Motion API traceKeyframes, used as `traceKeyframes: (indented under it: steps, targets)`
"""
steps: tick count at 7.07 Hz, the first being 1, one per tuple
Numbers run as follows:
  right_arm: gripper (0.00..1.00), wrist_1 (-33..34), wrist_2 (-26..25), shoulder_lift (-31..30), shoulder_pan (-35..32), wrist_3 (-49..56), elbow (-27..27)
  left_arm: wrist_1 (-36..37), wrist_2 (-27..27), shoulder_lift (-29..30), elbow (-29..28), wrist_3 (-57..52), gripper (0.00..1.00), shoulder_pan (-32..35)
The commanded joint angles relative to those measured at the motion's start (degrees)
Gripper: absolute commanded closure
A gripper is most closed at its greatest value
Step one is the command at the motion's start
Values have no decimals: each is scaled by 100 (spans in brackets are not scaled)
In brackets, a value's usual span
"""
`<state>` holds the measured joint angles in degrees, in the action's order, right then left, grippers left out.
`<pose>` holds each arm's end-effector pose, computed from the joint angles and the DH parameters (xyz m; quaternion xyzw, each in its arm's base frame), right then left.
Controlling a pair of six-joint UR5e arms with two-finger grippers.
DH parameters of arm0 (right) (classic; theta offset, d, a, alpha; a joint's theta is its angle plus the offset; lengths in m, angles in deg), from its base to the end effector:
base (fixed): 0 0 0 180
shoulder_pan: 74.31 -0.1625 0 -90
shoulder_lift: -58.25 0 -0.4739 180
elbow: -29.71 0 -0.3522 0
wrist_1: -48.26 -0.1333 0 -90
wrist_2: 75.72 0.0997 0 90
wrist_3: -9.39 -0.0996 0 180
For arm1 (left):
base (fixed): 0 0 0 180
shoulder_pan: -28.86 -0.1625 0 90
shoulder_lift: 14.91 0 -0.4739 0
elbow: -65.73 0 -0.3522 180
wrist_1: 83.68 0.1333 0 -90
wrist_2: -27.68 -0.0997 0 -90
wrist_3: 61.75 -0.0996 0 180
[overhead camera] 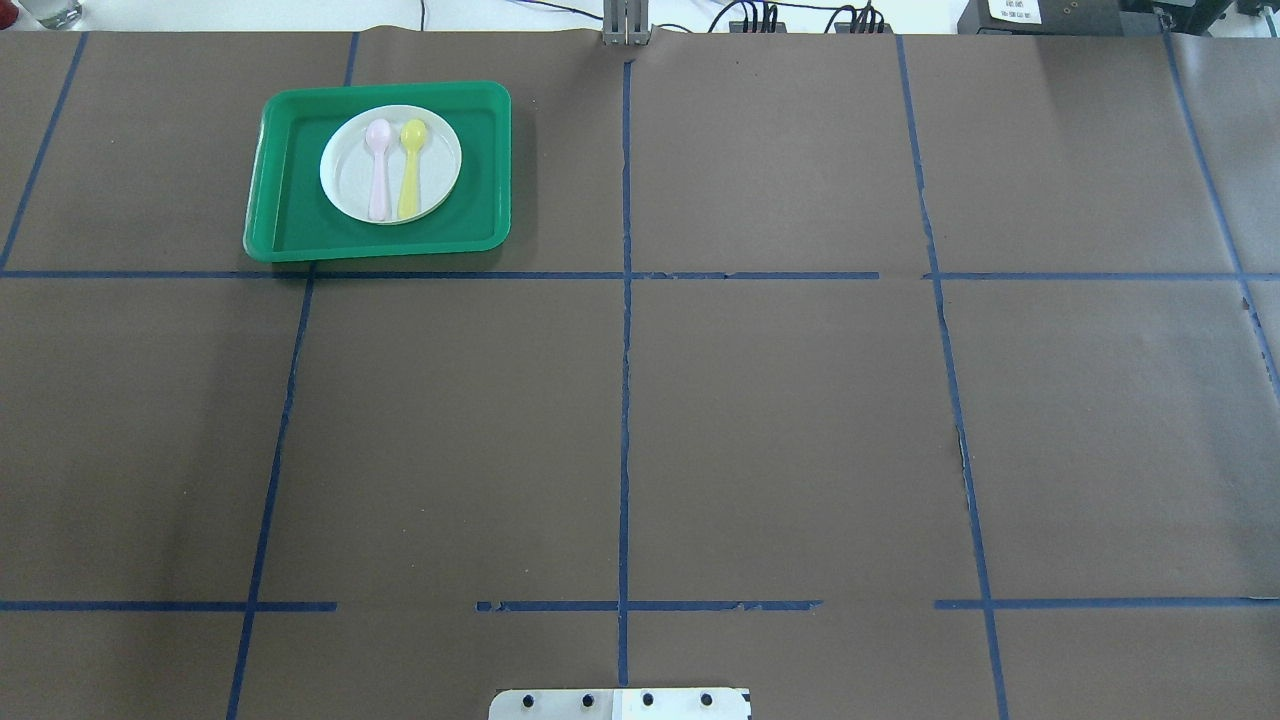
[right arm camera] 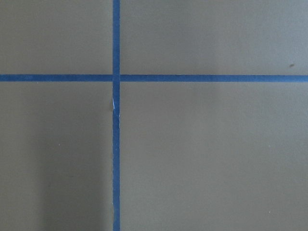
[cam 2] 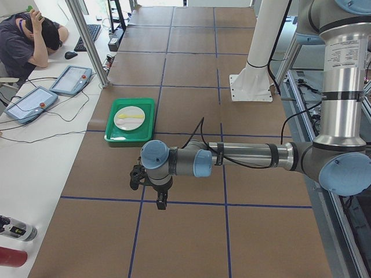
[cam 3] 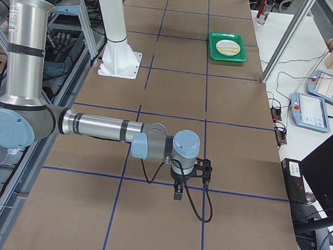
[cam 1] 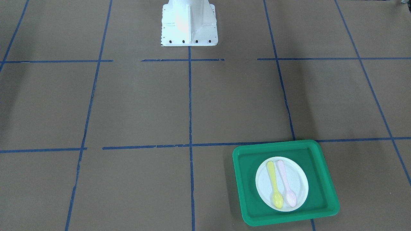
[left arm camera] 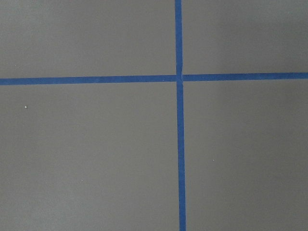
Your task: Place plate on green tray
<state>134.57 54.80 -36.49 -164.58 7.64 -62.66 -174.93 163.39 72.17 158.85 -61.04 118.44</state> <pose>0.0705 -0.4138 0.7227 0.0063 -0.3464 0.0125 0.9380 -0.0589 -0.4299 0.7016 0.0078 0.3885 0.0026 0.9214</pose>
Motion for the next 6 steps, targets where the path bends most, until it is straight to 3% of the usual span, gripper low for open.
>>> traceKeyframes:
  steps: [1,3,6]
  targets:
    - [0,-8,0,0,0,0,0,115,-1,-85,101,-140,0,182]
    - [0,-8,0,0,0,0,0,318,-10,-86,127,-754,0,218]
    - [0,0,0,0,0,0,0,344,-1,-130,163,-792,0,227]
